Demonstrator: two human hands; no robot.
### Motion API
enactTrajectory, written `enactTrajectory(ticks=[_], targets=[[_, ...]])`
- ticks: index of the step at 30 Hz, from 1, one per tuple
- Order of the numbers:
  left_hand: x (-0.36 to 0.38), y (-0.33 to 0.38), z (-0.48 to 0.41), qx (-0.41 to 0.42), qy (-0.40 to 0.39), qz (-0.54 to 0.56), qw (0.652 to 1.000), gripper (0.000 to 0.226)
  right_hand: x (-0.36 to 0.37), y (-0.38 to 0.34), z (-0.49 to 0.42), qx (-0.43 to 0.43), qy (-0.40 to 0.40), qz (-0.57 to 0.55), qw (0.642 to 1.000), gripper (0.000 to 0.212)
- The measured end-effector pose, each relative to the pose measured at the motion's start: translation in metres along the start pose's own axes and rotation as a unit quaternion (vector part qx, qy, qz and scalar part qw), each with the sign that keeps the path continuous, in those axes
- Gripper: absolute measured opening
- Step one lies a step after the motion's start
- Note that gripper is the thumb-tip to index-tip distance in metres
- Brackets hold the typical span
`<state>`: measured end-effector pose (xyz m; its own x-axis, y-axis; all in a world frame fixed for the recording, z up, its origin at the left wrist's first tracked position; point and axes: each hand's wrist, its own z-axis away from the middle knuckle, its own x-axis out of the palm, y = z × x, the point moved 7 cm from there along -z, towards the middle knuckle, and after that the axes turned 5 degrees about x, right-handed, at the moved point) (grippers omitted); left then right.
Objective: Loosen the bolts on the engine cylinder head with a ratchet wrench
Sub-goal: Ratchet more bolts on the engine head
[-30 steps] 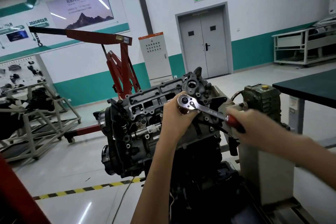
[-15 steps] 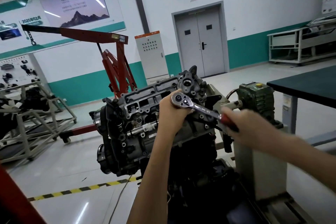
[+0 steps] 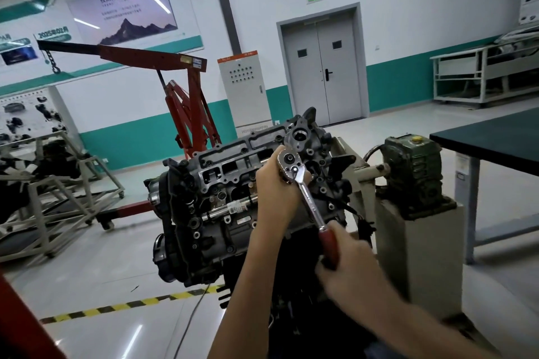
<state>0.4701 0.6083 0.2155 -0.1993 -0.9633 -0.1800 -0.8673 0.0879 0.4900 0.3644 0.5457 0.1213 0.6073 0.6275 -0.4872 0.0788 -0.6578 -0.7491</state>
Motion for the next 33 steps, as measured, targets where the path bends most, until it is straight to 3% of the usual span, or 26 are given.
enactTrajectory(ticks=[3, 6, 9, 13, 16, 18, 21, 23, 25, 29, 33], targets=[[-0.001, -0.005, 0.001, -0.025, 0.028, 0.039, 0.998, 0.04, 0.04, -0.014, 0.011, 0.041, 0.0, -0.092, 0.995, 0.032], [-0.002, -0.012, -0.002, -0.049, -0.012, 0.051, 0.997, 0.039, 0.032, -0.011, 0.007, 0.029, -0.01, -0.082, 0.996, 0.033], [-0.002, -0.019, -0.004, -0.08, -0.032, 0.04, 0.995, 0.042, -0.008, 0.004, -0.011, -0.026, -0.048, 0.041, 0.998, 0.036], [-0.002, -0.012, -0.005, -0.056, -0.06, 0.045, 0.996, 0.044, -0.067, 0.009, -0.058, -0.117, -0.113, 0.237, 0.958, 0.036], [-0.003, -0.01, -0.006, -0.056, -0.064, 0.05, 0.995, 0.045, -0.096, -0.012, -0.09, -0.202, -0.073, 0.34, 0.915, 0.021], [-0.004, -0.012, -0.004, -0.06, -0.063, 0.041, 0.995, 0.041, -0.104, -0.023, -0.095, -0.234, -0.023, 0.354, 0.905, 0.015], [-0.005, -0.008, 0.003, -0.022, -0.048, 0.029, 0.998, 0.025, -0.085, -0.001, -0.08, -0.156, -0.049, 0.303, 0.939, 0.019], [-0.004, -0.003, 0.005, 0.006, -0.016, 0.023, 1.0, 0.024, -0.058, 0.009, -0.051, -0.089, -0.084, 0.2, 0.972, 0.026], [-0.001, -0.002, 0.006, 0.011, 0.01, 0.029, 0.999, 0.03, -0.03, 0.004, -0.021, -0.055, -0.047, 0.086, 0.994, 0.038], [0.002, -0.002, 0.005, -0.008, 0.017, 0.054, 0.998, 0.037, 0.028, -0.012, 0.011, 0.032, 0.003, -0.097, 0.995, 0.032], [-0.001, -0.007, 0.0, -0.038, -0.004, 0.05, 0.998, 0.044, 0.017, -0.014, 0.005, 0.003, -0.017, -0.073, 0.997, 0.038]])
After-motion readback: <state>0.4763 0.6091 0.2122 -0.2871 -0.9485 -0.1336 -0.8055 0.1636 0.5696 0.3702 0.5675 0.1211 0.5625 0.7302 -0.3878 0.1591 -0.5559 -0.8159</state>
